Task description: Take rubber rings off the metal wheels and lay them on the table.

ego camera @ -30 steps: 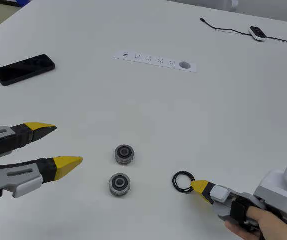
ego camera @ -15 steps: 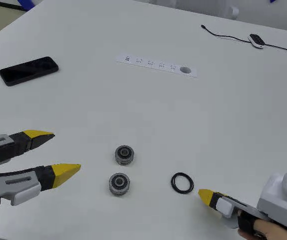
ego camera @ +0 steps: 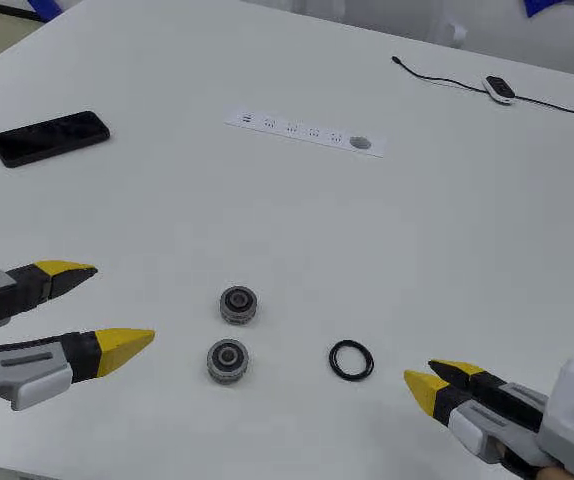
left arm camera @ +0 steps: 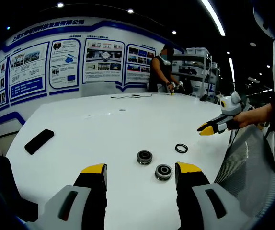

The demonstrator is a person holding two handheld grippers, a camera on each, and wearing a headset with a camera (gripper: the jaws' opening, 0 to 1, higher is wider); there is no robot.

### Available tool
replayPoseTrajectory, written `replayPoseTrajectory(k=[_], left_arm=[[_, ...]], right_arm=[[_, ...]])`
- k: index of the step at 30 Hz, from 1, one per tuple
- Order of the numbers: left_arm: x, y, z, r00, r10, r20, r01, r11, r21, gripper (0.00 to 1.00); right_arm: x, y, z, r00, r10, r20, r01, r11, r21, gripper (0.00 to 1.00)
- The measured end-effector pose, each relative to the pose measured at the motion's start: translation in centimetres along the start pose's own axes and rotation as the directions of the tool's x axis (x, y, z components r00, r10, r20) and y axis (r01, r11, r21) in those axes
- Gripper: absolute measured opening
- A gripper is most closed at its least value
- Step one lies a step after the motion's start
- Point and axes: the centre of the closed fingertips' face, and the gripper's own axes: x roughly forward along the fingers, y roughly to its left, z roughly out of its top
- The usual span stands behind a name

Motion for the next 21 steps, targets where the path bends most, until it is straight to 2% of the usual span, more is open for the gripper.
replayPoseTrajectory(k=[6,12,14,16,17,21], left_arm=[[0.0,-0.7,-0.7,0.9996,-0.015,-0.026,0.016,1.0,0.012,0.64],[0.1,-1.9,-1.2,0.9982,-0.048,-0.036,0.048,0.999,0.011,0.68],[0.2,-2.1,-1.3,0.9977,-0.056,-0.037,0.056,0.998,-0.005,0.69],[0.4,-2.2,-1.5,0.9977,-0.055,-0.039,0.054,0.998,-0.015,0.73],[0.5,-2.4,-1.6,0.9972,-0.059,-0.044,0.059,0.998,-0.01,0.74],[0.7,-3.3,-2.2,0.9936,-0.091,-0.068,0.091,0.996,0.001,0.77]], right_arm=[[-1.2,0.2,0.9,0.9994,0.035,-0.008,-0.035,0.994,-0.101,0.33],[-2.1,1.0,1.1,0.9971,0.066,-0.038,-0.072,0.979,-0.191,0.41],[-2.2,1.2,0.9,0.9961,0.07,-0.054,-0.08,0.974,-0.21,0.42],[-2.1,0.9,0.4,0.995,0.046,-0.089,-0.066,0.969,-0.236,0.44],[-2.1,1.0,0.4,0.9948,0.046,-0.091,-0.069,0.961,-0.266,0.45],[-2.2,1.3,0.4,0.9937,0.056,-0.097,-0.081,0.957,-0.28,0.5]])
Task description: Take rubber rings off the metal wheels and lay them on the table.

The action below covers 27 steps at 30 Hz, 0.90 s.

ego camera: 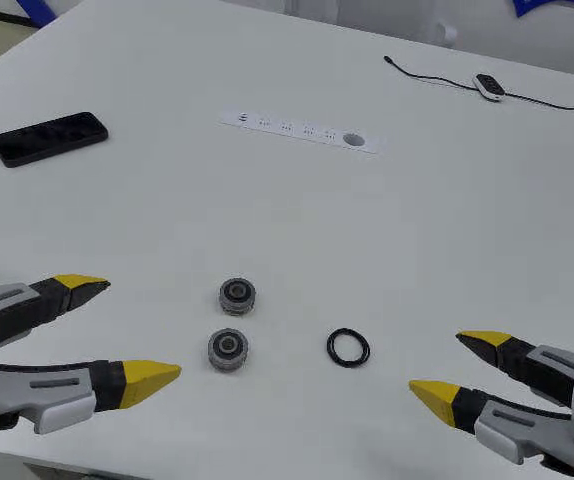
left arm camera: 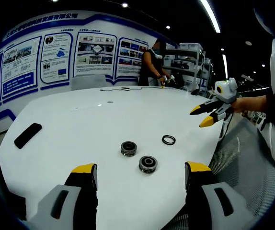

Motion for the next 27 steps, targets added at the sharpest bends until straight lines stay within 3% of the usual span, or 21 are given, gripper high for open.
replayPoseTrajectory(k=[4,9,22,25,27], left_arm=[[0.2,-0.8,-0.7,0.9987,-0.027,-0.042,0.028,0.999,0.015,0.85],[0.2,-1.0,-1.9,0.994,-0.047,-0.099,0.051,0.998,0.041,0.9],[0.2,-0.9,-2.1,0.994,-0.055,-0.094,0.059,0.998,0.038,0.93],[0.1,-0.9,-2.2,0.9943,-0.048,-0.095,0.052,0.998,0.04,0.93],[0.1,-0.7,-2.0,0.9956,-0.033,-0.088,0.038,0.998,0.057,0.92]], right_arm=[[0.2,-0.3,-0.6,0.9994,-0.006,-0.034,0.006,1.0,-0.005,0.56],[0.1,-0.6,-0.4,0.9996,-0.007,-0.029,0.008,1.0,0.014,0.61],[0.0,-1.3,0.2,0.9997,-0.004,-0.025,0.005,1.0,0.015,0.69],[0.0,-1.6,0.8,0.9997,-0.024,0.002,0.024,1.0,0.01,0.71],[0.0,-1.4,1.3,0.9997,-0.008,0.022,0.007,0.999,0.036,0.71]])
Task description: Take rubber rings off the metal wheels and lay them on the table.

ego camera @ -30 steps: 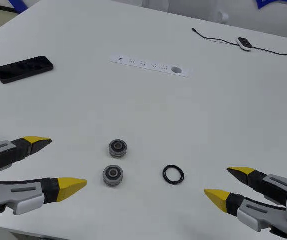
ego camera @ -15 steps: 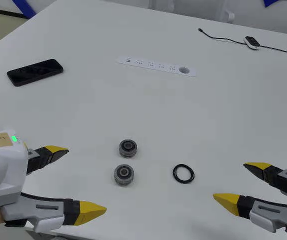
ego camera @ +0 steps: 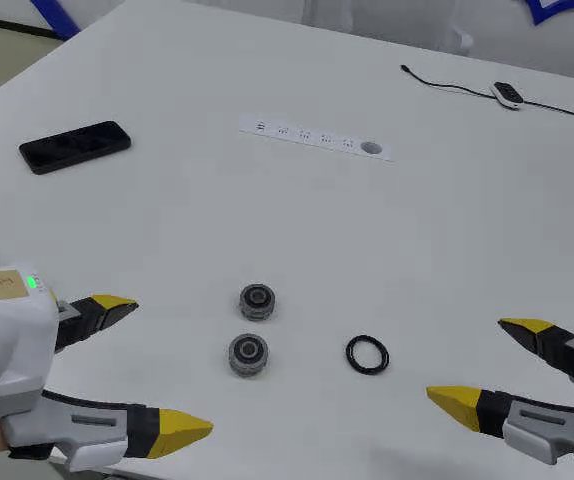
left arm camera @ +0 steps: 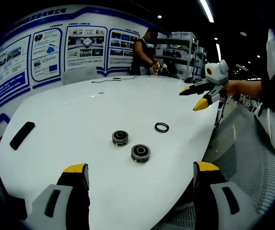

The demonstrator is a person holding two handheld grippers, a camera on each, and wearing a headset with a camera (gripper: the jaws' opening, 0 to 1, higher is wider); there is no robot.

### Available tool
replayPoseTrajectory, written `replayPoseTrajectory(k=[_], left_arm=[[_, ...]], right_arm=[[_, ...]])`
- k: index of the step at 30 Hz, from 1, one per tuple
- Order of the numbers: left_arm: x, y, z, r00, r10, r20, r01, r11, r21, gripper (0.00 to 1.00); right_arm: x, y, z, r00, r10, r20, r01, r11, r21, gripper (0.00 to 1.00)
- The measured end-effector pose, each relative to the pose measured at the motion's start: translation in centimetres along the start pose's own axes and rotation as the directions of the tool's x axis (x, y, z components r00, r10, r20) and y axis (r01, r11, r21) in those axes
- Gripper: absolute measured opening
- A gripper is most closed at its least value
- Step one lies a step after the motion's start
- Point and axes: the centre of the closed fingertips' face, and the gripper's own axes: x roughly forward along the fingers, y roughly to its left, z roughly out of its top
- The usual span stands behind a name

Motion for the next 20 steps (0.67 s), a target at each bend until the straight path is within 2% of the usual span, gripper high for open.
replayPoseTrajectory(k=[5,9,20], left_arm=[[0.2,0.2,0.4,0.9999,0.012,0.01,-0.012,1.0,-0.001,0.91],[0.4,0.6,0.9,0.9994,0.024,0.024,-0.024,1.0,0.004,0.9],[0.7,0.7,0.8,0.9999,0.01,0.005,-0.01,1.0,0.024,0.89]], right_arm=[[0.3,0.3,0.4,0.9999,0.007,0.012,-0.008,1.0,0.011,0.71],[0.9,1.0,0.5,0.9993,0.032,0.019,-0.033,0.999,0.032,0.7],[1.6,1.5,1.0,0.9985,0.05,0.021,-0.051,0.998,0.03,0.7]])
